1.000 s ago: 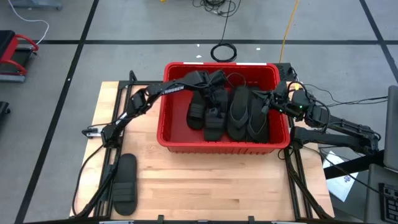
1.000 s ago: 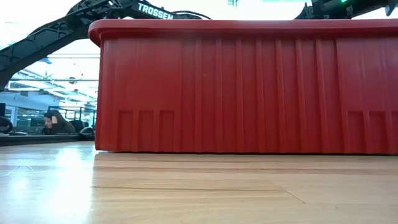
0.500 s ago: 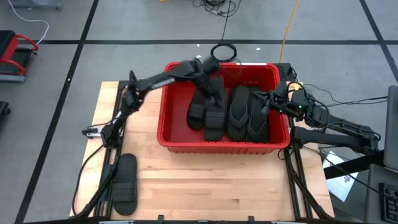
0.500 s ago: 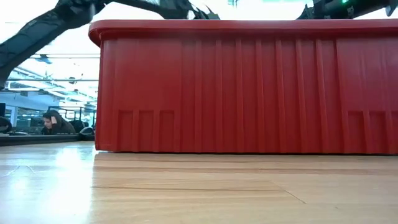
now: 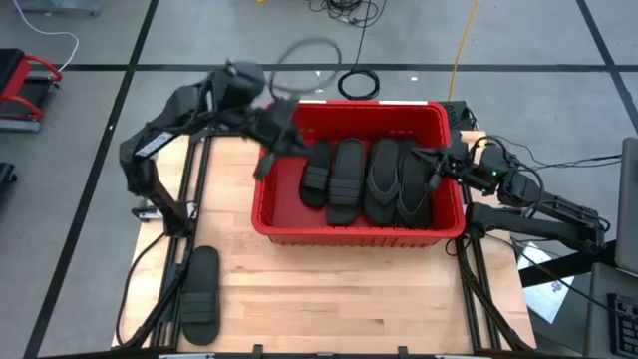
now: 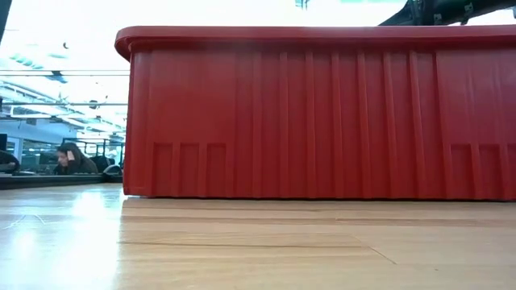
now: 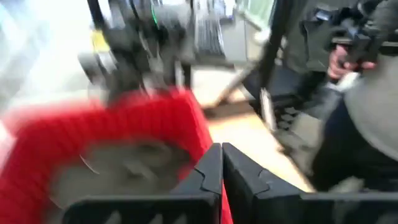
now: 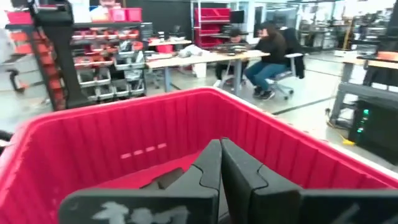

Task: Pick and place slides into bin
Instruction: Put the slide into the bin

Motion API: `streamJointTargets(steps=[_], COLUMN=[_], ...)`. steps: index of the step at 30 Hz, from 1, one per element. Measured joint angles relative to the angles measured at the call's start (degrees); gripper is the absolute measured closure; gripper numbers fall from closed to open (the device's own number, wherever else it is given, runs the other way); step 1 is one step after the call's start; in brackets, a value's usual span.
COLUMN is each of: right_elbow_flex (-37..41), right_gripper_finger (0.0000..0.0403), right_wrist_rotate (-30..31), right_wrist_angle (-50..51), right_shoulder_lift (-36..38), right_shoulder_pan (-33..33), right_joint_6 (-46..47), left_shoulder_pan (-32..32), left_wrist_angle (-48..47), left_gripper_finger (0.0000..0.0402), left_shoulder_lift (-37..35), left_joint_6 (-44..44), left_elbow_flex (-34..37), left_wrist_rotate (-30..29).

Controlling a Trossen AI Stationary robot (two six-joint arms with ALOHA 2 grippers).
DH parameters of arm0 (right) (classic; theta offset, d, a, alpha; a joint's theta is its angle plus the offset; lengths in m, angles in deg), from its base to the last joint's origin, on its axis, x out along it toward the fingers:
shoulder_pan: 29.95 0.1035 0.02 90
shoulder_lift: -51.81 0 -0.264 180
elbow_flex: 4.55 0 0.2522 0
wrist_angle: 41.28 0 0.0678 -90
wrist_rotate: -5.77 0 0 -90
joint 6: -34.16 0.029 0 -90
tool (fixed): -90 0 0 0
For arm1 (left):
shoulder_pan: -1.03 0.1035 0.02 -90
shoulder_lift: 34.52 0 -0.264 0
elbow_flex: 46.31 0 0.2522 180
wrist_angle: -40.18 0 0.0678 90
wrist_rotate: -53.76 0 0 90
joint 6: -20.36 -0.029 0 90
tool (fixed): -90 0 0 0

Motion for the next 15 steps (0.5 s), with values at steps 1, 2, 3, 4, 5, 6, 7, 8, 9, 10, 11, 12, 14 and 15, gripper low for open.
streamJointTargets(steps=[1, 2, 3, 4, 5, 6, 7, 8, 9, 10, 11, 12, 14, 15], right_elbow_flex=[-0.01, -0.01, -0.01, -0.01, -0.01, -0.01, -0.01, -0.01, -0.01, -0.01, -0.01, -0.01, -0.01, -0.01], right_gripper_finger=[0.0399, 0.0399, 0.0399, 0.0399, 0.0399, 0.0399, 0.0399, 0.0399, 0.0399, 0.0399, 0.0399, 0.0399, 0.0399, 0.0399], right_wrist_rotate=[-0.79, -1.56, -2.25, -3.12, -3.93, -4.49, -4.53, -4.66, -4.66, -4.66, -4.66, -4.66, -4.47, -4.38], right_wrist_angle=[0.04, 0.21, 0.27, 0.19, 0.08, -0.04, -0.10, -0.18, -0.20, -0.20, -0.22, -0.30, -0.49, -0.64], right_shoulder_lift=[-0.03, -0.15, -0.33, -0.61, -0.96, -1.28, -1.55, -1.82, -2.13, -2.43, -2.71, -2.92, -3.31, -3.48], right_shoulder_pan=[-0.08, -0.08, -0.08, -0.08, -0.08, -0.08, -0.08, -0.06, -0.07, -0.08, -0.07, -0.06, -0.06, -0.06], right_joint_6=[-0.10, -0.12, -0.12, -0.09, 0.01, 0.37, 1.18, 2.23, 3.19, 3.77, 4.02, 4.06, 4.50, 5.33], left_shoulder_pan=[-1.70, -3.54, -5.58, -7.59, -9.43, -11.04, -12.62, -14.10, -15.35, -16.37, -17.18, -17.94, -19.62, -20.77], left_wrist_angle=[-1.92, -4.36, -7.27, -10.31, -13.98, -17.93, -22.08, -25.21, -26.42, -26.02, -23.70, -19.33, -6.59, 0.63], left_gripper_finger=[0.0389, 0.0389, 0.0390, 0.0394, 0.0397, 0.0399, 0.0399, 0.0399, 0.0400, 0.0401, 0.0401, 0.0401, 0.0401, 0.0401], left_shoulder_lift=[-0.57, -0.99, -1.35, -1.71, -2.27, -3.16, -4.24, -5.56, -7.24, -9.20, -11.63, -14.64, -22.35, -26.69], left_joint_6=[2.70, 4.51, 5.73, 6.36, 6.55, 6.17, 5.62, 5.07, 4.47, 4.30, 4.78, 6.32, 11.83, 15.46], left_elbow_flex=[1.32, 3.01, 5.08, 7.42, 10.20, 13.47, 17.11, 21.30, 26.54, 32.02, 37.86, 44.12, 55.98, 61.87], left_wrist_rotate=[-1.31, -3.97, -6.85, -8.69, -9.50, -10.23, -12.03, -14.14, -15.74, -16.08, -15.19, -13.19, -7.89, -5.71])
